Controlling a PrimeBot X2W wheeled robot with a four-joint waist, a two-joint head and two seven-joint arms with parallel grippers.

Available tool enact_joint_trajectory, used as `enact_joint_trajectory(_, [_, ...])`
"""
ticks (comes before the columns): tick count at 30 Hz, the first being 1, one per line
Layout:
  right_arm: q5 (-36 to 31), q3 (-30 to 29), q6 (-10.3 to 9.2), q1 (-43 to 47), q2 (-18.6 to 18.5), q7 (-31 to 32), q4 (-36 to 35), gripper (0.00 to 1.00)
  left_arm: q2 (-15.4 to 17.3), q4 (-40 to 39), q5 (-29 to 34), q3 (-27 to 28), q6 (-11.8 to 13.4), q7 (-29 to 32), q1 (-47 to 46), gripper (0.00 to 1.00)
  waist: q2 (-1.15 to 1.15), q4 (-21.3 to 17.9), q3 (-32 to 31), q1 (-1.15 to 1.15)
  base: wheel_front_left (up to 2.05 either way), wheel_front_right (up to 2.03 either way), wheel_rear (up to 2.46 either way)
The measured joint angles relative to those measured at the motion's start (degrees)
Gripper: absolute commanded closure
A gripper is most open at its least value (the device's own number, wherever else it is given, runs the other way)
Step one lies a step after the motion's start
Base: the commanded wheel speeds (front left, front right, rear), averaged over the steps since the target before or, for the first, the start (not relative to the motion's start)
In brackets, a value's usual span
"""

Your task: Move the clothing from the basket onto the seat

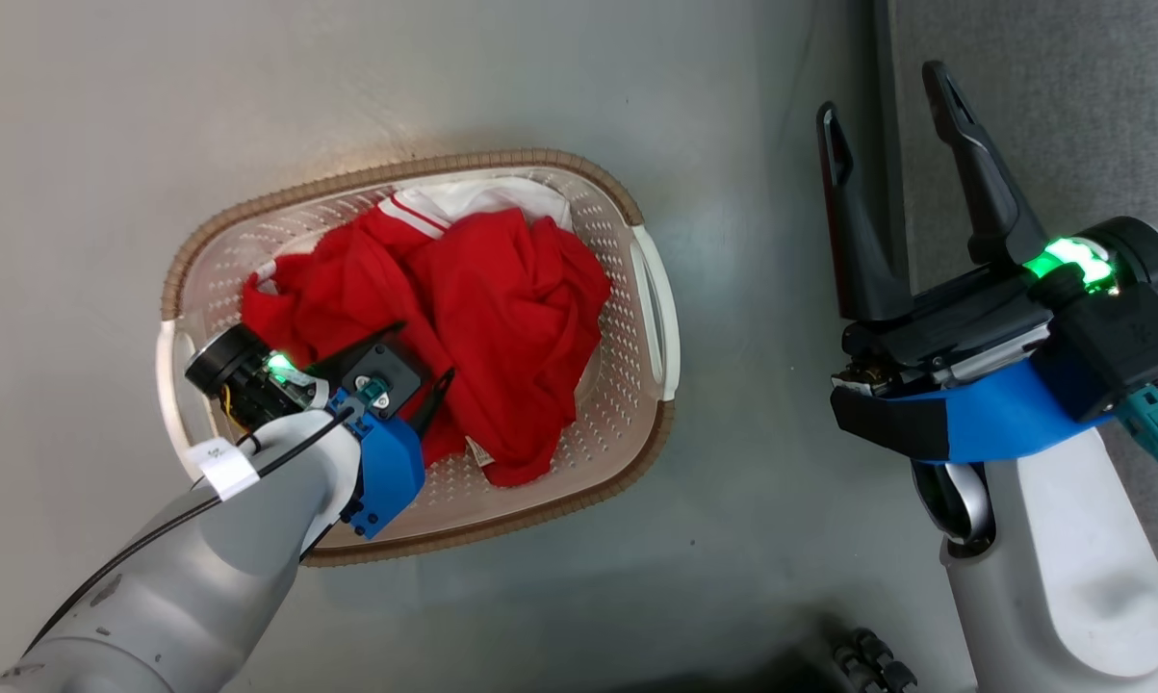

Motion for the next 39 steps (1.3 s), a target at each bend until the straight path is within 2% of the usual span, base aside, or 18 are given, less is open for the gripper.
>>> enact_joint_trajectory(6, [-0.3, -0.5, 0.00, -0.2, 0.0, 0.0, -1.4, 0.00, -0.1, -0.2, -6.0, -2.7, 0.0, 2.1, -2.0, 0.00, 0.00, -0.5, 3.8, 0.00, 0.00, 0.00, 0.00])
enact_joint_trajectory(15, [-0.4, -0.6, 0.00, -0.3, 0.0, 0.0, -2.7, 0.00, 0.3, -1.5, -14.1, -3.3, 0.0, 8.1, -4.5, 0.00, 0.00, -0.3, 7.0, -0.01, 0.00, 0.00, 0.00])
enact_joint_trajectory(30, [-0.3, -0.2, 0.00, 0.0, 0.0, 0.0, -5.0, 0.00, -0.9, 0.2, -14.9, -3.4, 0.0, 12.4, -7.7, 0.00, 0.00, -0.8, 11.1, -0.01, 0.00, 0.00, 0.00])
enact_joint_trajectory(31, [-0.3, -0.2, 0.00, 0.0, 0.0, 0.0, -5.1, 0.00, -1.1, 0.6, -14.6, -3.4, 0.0, 12.4, -8.0, 0.46, 0.00, -0.8, 11.2, -0.01, 0.00, 0.00, 0.00])
enact_joint_trajectory(33, [-0.3, -0.2, 0.00, 0.0, 0.0, 0.0, -5.3, 0.00, -1.5, 1.2, -13.6, -3.4, 0.0, 11.6, -8.4, 1.00, 0.00, -0.7, 11.4, -0.01, 0.00, 0.00, 0.00])
enact_joint_trajectory(39, [-0.3, -0.4, 0.00, 0.0, 0.0, 0.0, -5.0, 0.00, -2.5, 2.1, -11.4, -3.4, 0.0, 7.9, -8.6, 1.00, 0.00, -0.4, 10.6, -0.01, 0.00, 0.00, 0.00])
